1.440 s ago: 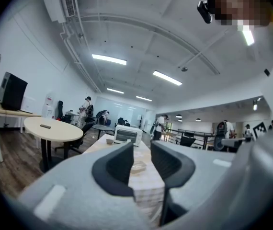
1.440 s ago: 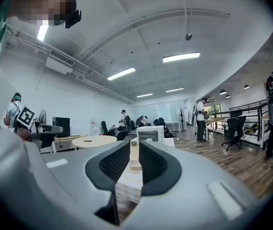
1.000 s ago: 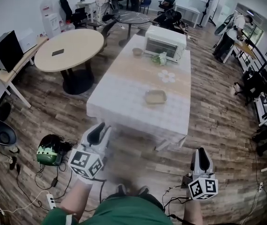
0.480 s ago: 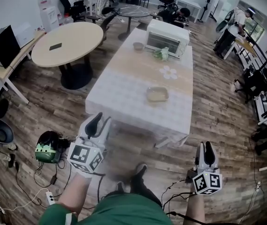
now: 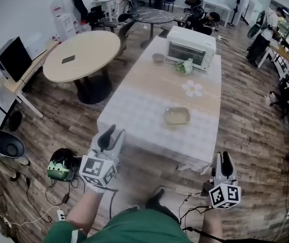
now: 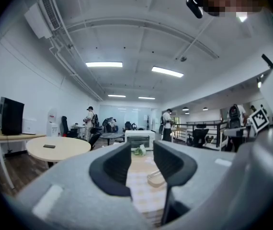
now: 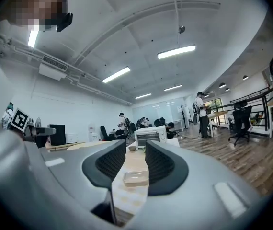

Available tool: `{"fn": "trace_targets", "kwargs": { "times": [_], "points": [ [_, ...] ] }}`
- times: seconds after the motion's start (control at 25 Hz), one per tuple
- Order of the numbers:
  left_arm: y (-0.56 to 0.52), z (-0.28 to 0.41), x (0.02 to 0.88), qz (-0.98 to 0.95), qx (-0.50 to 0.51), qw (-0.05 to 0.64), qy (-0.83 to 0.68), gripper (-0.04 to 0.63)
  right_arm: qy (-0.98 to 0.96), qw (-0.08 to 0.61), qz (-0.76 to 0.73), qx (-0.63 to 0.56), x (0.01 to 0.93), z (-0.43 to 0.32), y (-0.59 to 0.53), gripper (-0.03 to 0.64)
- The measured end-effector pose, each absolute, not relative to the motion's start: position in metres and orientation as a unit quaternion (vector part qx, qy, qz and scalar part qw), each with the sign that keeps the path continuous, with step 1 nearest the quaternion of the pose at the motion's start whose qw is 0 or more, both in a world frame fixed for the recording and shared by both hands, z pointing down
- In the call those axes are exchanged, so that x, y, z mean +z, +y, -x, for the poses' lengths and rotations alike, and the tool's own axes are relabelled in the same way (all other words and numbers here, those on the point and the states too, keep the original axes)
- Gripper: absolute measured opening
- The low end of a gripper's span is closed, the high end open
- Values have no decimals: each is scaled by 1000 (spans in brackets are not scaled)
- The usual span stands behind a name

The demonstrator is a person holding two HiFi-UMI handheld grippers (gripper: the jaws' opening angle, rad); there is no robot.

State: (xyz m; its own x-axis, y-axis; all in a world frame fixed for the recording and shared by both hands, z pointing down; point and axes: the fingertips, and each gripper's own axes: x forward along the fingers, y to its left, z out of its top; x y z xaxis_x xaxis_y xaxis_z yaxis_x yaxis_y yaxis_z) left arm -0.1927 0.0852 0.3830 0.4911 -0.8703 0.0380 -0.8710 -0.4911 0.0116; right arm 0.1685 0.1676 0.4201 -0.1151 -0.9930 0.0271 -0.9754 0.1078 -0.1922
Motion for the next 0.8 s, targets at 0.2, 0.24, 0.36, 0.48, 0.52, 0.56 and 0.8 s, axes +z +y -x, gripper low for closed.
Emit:
{"fn": "trace_targets", "kwargs": {
  "times": [0.2, 0.24, 0.36, 0.48, 0.52, 0.56, 0.8],
  "points": [
    [43, 153, 386, -863, 30, 15, -505, 144, 752, 56, 649, -99, 431, -195, 118, 110],
    [37, 145, 387, -863, 33, 15, -504, 144, 754, 55, 646, -103, 434, -199, 111, 110],
    [19, 126, 390, -863, 37, 15, -504, 144, 759, 53, 639, -111, 439, -212, 91, 110],
    [3, 111, 397, -863, 41, 21, -503, 144, 763, 48, 635, -115, 443, -223, 74, 110],
    [-3, 106, 400, -864, 44, 24, -501, 144, 762, 46, 636, -117, 445, -226, 69, 110],
    [-9, 103, 404, -865, 47, 26, -498, 144, 760, 44, 637, -121, 448, -229, 64, 110],
    [-63, 97, 438, -878, 61, 58, -471, 143, 747, 27, 650, -134, 464, -233, 26, 110]
  ]
}}
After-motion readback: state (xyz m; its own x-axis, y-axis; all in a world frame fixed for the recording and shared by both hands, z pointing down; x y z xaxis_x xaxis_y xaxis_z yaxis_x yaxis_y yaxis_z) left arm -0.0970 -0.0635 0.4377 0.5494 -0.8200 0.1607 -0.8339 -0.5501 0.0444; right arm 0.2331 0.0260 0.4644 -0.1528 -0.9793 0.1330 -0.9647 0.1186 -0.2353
